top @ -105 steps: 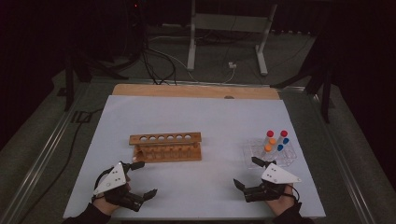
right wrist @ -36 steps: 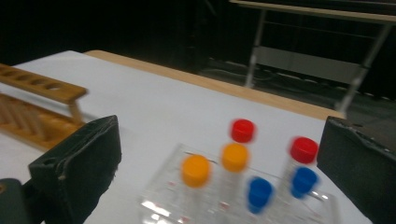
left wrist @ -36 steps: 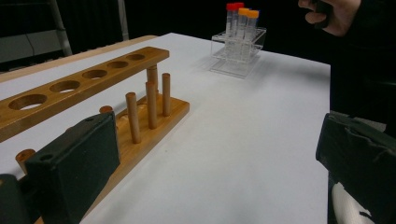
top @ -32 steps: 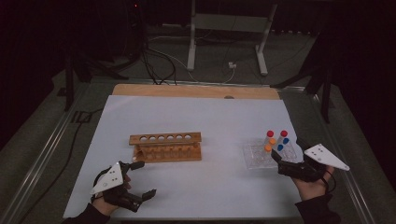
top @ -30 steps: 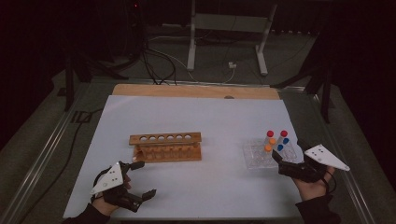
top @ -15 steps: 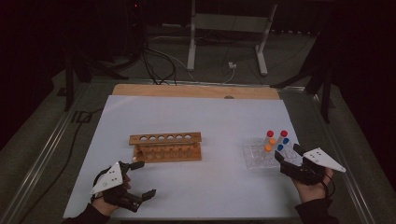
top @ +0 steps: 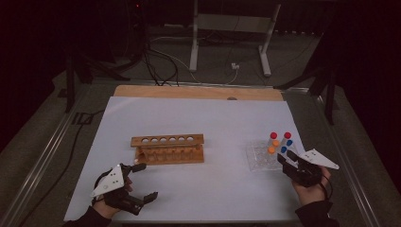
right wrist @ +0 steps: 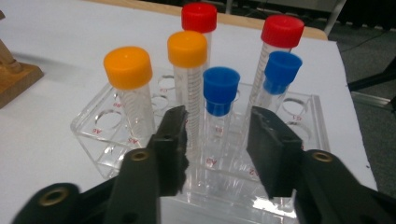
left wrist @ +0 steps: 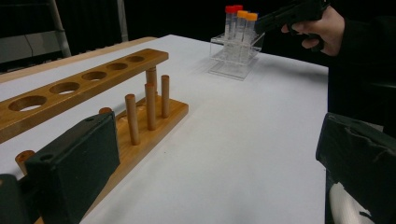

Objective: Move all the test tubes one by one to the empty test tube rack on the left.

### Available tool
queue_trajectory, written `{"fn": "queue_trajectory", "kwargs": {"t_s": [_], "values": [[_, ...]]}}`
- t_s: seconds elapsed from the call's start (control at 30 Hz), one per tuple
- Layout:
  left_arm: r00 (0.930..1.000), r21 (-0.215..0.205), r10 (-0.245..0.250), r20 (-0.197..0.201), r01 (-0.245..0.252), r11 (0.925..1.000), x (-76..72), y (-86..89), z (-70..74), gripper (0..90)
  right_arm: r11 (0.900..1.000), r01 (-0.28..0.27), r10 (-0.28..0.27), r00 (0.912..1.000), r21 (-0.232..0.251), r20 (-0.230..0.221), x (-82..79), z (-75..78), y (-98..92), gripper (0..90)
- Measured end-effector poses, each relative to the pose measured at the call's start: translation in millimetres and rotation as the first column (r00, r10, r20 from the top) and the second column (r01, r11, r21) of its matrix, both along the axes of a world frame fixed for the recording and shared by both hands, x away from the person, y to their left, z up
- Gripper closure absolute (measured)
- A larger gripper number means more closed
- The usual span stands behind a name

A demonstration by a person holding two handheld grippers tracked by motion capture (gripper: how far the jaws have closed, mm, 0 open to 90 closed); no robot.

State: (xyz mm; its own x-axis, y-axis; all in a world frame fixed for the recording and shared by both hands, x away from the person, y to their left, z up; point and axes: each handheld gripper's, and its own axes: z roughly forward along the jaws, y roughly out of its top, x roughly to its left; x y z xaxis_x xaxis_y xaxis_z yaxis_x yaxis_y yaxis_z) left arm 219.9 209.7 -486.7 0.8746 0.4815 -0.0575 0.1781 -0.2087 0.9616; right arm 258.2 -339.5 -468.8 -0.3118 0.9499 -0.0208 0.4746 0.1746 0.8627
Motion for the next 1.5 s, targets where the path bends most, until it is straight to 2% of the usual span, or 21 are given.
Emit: {"fn": "queue_trajectory", "kwargs": {"t_s": [0.23, 0.57, 1.07, 1.3, 1.5], "values": [[1.0000, -0.001, -0.001, 0.000, 0.001, 1.0000, 0.0, -0.1, 0.0, 0.5, 1.000, 0.015, -0.015, 0.9996, 0.001, -0.023, 3.3, -3.3, -1.2, 66.5], [1.0000, -0.001, -0.002, -0.001, 0.002, 1.0000, 0.0, -0.2, -0.1, 0.5, 1.000, -0.005, 0.005, 0.9996, 0.001, -0.027, 6.9, -4.3, 0.8, 75.4], [1.0000, 0.000, -0.003, 0.002, 0.003, 1.0000, -0.3, -0.3, 0.0, 0.5, 1.000, -0.011, 0.011, 0.9999, 0.002, -0.003, 5.0, 3.1, 0.7, 76.5], [1.0000, -0.004, -0.003, 0.004, 0.003, 1.0000, 0.1, -0.2, -0.2, 0.5, 1.000, -0.011, 0.010, 0.9994, 0.012, 0.032, 1.1, 17.6, 0.4, 76.6], [1.0000, -0.004, 0.002, 0.004, -0.002, 1.0000, 0.1, -0.1, -0.1, 0.5, 1.000, -0.017, 0.015, 0.9958, 0.015, 0.090, -3.7, 38.4, 1.0, 76.6]]}}
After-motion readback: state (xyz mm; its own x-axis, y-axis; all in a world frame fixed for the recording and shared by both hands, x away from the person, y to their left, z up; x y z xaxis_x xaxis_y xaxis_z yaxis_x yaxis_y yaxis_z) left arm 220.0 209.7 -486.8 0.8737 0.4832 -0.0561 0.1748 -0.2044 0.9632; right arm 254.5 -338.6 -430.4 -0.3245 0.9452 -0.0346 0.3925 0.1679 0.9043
